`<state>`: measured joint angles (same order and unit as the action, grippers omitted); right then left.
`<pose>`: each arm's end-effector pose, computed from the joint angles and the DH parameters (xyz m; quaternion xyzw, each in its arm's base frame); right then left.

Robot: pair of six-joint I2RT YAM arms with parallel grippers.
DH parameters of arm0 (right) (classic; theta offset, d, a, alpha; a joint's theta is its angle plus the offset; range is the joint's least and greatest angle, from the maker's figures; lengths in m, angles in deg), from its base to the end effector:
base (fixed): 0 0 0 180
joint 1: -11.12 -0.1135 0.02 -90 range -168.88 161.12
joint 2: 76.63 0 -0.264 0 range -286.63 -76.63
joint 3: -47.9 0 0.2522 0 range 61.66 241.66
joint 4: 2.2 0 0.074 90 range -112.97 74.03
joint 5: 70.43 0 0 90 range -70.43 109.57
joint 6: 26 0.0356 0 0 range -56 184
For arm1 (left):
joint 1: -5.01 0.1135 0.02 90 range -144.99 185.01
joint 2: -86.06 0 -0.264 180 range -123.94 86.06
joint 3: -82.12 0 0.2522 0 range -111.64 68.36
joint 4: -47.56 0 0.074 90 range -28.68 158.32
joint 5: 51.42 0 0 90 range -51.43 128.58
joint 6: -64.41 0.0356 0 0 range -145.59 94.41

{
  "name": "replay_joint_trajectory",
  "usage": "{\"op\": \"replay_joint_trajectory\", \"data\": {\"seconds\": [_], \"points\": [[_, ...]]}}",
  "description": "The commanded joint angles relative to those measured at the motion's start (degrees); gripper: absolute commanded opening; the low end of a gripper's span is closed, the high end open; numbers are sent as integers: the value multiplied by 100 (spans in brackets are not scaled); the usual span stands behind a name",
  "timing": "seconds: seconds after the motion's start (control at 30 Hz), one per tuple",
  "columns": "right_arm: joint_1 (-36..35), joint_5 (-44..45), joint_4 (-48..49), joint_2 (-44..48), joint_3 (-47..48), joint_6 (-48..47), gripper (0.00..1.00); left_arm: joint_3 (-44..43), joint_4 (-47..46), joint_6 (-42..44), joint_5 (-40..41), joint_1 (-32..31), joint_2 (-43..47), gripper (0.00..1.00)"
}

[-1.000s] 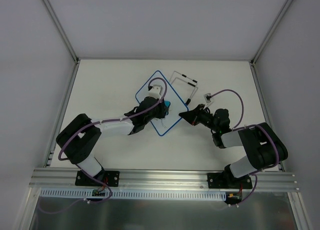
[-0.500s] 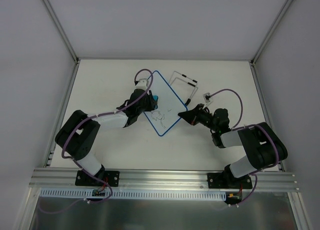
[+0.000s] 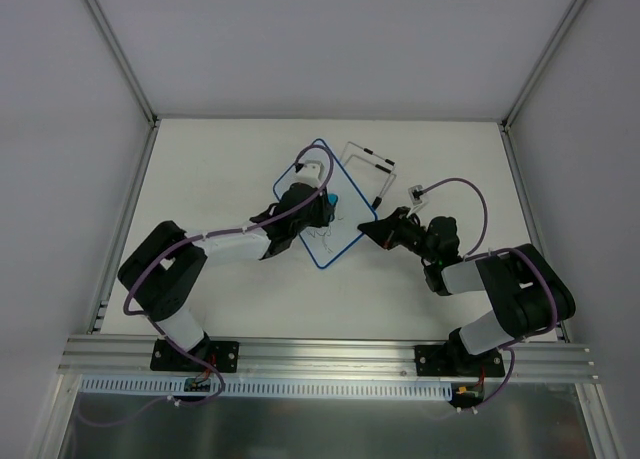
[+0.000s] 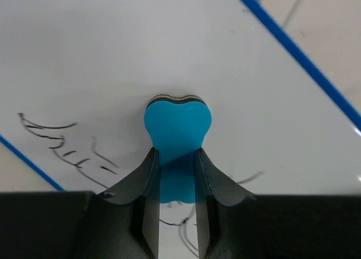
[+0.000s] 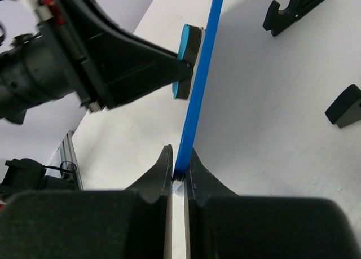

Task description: Erase the whiteboard

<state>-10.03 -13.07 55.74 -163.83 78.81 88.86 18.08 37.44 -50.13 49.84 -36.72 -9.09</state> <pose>0.2272 0.1085 0.1704 -0.1798 0.6749 0.4492 0.5570 0.2743 -0.2353 0.2071 0.0676 0.8192 -0.2405 0.5163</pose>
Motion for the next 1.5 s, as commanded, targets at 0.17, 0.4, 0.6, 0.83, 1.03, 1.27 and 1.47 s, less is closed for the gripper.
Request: {"op": "replay_joint_trajectory", "data": {"seconds": [0.17, 0.4, 0.6, 0.83, 1.03, 1.27, 1.47], "points": [[-258, -955, 1206, 10, 96, -456, 0, -26, 76, -288, -670, -1170, -135, 0], [-258, -963, 1250, -17, 96, -430, 0, -52, 330, -622, -267, -1372, -257, 0], [-258, -972, 1250, 10, 43, -447, 0, 158, 727, -1052, 376, -908, -215, 0], [-258, -981, 1337, -95, 61, -421, 0, 739, 472, -1458, 323, 121, -179, 0], [-258, -981, 1364, -104, 43, -403, 0, 766, 217, -1554, 201, 499, -512, 0], [-258, -990, 1373, -104, 52, -394, 0, 967, -266, -1651, -230, 395, -566, 0], [-258, -990, 1452, -166, 96, -324, 0, 942, -223, -1871, -239, -615, -373, 0]]}}
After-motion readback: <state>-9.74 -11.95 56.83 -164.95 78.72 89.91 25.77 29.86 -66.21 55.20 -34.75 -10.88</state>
